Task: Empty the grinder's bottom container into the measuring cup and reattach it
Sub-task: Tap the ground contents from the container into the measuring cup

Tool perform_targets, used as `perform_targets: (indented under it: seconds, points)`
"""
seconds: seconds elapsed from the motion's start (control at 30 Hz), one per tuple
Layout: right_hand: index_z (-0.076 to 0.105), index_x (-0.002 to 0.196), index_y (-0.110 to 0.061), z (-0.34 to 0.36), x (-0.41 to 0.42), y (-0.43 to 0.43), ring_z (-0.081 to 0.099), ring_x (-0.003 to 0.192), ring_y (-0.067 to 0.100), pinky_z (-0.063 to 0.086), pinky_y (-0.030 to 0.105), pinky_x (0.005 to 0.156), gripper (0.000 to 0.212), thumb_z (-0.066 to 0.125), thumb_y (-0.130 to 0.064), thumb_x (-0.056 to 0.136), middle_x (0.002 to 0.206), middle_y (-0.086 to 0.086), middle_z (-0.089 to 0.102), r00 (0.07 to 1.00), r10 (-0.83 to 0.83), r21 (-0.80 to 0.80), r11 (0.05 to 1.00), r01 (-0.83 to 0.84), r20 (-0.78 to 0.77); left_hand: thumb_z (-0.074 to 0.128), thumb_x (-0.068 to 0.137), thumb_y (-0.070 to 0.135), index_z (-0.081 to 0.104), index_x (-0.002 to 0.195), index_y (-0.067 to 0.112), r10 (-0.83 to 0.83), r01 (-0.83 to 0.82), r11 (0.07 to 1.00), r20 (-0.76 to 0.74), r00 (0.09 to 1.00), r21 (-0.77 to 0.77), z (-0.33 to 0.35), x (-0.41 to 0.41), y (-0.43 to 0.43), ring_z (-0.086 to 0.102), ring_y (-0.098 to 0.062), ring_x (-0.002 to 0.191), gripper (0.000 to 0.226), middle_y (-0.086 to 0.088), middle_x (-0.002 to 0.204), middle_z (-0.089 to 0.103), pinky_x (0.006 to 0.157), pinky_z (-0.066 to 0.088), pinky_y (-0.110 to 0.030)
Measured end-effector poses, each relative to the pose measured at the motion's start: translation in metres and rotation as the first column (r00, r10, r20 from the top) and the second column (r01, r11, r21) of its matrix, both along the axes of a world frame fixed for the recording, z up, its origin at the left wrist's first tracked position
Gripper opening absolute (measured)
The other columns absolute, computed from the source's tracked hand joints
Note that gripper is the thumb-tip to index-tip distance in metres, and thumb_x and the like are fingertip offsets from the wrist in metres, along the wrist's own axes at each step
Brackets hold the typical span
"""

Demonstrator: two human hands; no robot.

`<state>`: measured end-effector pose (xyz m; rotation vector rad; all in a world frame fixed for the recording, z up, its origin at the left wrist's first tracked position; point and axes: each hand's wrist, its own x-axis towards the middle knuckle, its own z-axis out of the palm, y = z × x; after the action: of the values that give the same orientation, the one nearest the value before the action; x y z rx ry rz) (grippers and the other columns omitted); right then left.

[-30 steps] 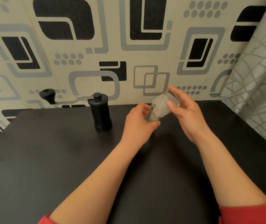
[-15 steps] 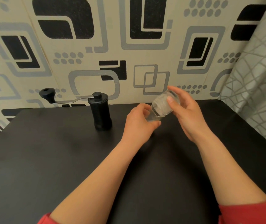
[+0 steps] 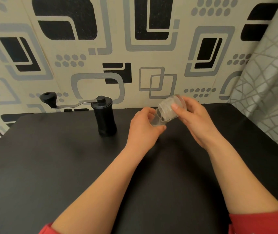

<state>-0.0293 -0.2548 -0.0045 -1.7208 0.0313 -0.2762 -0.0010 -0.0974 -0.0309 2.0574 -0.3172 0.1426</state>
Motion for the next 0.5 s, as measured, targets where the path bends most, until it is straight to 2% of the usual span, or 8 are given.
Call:
perform_targets:
  seconds: [0.17,0.3,0.5]
  points:
    - [0.052,0.137,-0.028,0.0010,-0.0007,-0.0003,0.056,0.124,0.012,0.047,0.041,0.108,0.044,0.065,-0.027,0.095,0.135,-0.004,0.060,1.000,-0.012,-0.075,0.997,0.014,0.025,0.084,0.072,0.026,0.053,0.108,0.032,0.006,-0.006,1.000,-0.001,1.000,0.002,-0.0006,0.0004,0.0000,0.055,-0.005,0.092,0.048,0.009,0.106,0.059,0.068,0.035,-0.009]
    - [0.046,0.146,-0.023,0.0014,-0.0007,-0.0002,0.051,0.131,0.014,0.042,0.043,0.113,0.052,0.061,-0.024,0.097,0.143,-0.001,0.054,1.000,0.007,-0.072,0.997,-0.006,0.009,0.084,0.072,0.026,0.055,0.110,0.030,0.004,-0.004,1.000,-0.004,1.000,0.003,-0.0012,0.0008,-0.0002,0.056,-0.006,0.096,0.048,0.009,0.108,0.060,0.070,0.035,-0.009]
    - [0.044,0.149,-0.019,0.0022,-0.0005,0.0004,0.048,0.136,0.016,0.039,0.046,0.116,0.052,0.058,-0.020,0.099,0.145,0.002,0.053,1.000,0.022,-0.040,0.999,-0.022,0.002,0.083,0.072,0.027,0.050,0.104,0.036,0.000,0.000,1.000,-0.014,1.000,-0.009,0.0011,-0.0004,0.0003,0.056,-0.005,0.094,0.047,0.009,0.106,0.060,0.070,0.036,-0.010]
